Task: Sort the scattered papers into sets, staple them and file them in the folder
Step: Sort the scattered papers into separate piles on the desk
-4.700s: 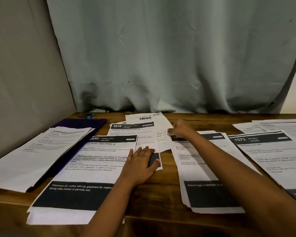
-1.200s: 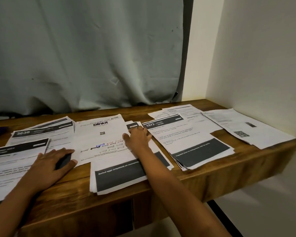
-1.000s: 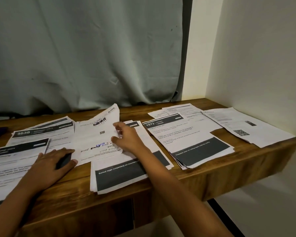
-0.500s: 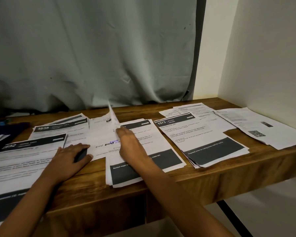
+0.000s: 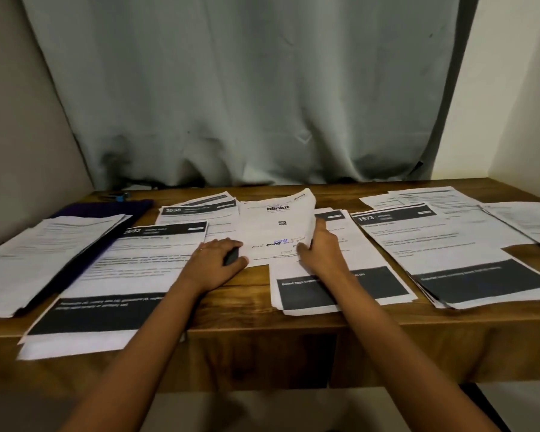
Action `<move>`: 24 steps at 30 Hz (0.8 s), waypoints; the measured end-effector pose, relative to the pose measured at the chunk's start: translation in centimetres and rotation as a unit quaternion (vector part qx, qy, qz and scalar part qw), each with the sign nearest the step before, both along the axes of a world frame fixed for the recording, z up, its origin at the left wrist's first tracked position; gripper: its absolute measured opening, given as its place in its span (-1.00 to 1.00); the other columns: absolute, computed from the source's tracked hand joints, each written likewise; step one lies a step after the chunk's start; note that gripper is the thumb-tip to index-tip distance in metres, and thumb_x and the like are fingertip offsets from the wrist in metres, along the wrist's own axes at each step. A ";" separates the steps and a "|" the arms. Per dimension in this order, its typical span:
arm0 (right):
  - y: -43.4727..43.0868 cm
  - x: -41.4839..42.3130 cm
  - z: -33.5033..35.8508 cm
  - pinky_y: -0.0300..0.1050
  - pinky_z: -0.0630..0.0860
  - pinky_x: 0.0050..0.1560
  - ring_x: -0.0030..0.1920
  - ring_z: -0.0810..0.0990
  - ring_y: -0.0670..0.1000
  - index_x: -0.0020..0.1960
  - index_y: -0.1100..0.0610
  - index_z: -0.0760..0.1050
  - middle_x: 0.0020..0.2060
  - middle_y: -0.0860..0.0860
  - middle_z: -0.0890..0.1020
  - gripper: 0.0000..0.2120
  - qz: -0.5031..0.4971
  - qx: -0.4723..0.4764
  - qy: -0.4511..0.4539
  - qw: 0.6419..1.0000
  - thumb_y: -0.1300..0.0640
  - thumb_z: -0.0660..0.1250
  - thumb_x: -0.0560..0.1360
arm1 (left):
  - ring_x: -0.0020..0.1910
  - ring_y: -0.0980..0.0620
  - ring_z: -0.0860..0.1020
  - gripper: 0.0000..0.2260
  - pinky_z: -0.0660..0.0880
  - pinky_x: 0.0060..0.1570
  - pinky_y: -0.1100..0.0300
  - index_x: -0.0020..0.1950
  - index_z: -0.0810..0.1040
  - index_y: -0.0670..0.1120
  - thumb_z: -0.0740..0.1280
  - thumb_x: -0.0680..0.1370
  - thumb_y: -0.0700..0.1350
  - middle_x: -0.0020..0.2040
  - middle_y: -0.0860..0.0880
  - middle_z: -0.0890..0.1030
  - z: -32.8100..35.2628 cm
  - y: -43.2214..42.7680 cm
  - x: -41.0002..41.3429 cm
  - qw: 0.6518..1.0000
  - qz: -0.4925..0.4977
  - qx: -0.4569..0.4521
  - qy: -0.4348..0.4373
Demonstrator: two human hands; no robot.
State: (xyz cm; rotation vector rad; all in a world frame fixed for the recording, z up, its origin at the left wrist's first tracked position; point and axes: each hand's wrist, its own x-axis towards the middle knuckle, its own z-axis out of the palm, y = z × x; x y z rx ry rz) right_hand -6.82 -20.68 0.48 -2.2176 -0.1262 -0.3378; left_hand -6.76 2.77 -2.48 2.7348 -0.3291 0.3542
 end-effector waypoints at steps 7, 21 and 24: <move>0.4 -0.1 -0.2 0.02 0.45 0.22 0.32 0.44 0.17 0.41 0.18 0.20 0.35 0.14 0.45 -0.46 0.007 0.008 0.011 1.000 0.23 0.36 0.51 | 0.35 -0.03 0.38 -0.43 0.23 0.37 0.05 0.41 0.41 0.05 0.14 0.49 0.29 0.39 0.01 0.45 0.3 0.0 -0.3 1.000 0.004 0.005 0.014; 0.3 0.2 -0.4 0.11 0.46 0.21 0.34 0.43 0.23 0.39 0.23 0.29 0.34 0.19 0.45 -0.51 -0.027 0.114 -0.050 0.992 0.32 0.35 0.50 | 0.37 -0.05 0.37 -0.36 0.16 0.42 -0.09 0.42 0.39 0.04 0.05 0.46 0.35 0.40 -0.02 0.44 -0.1 0.1 0.0 0.999 0.018 0.002 0.030; 0.0 0.3 -0.4 0.14 0.45 0.21 0.32 0.44 0.25 0.36 0.26 0.34 0.32 0.21 0.47 -0.52 -0.050 0.150 -0.055 0.986 0.30 0.38 0.48 | 0.43 -0.05 0.31 -0.40 0.09 0.47 -0.11 0.45 0.34 0.00 0.10 0.52 0.31 0.46 -0.03 0.37 0.0 0.0 -0.3 0.999 0.029 -0.029 0.027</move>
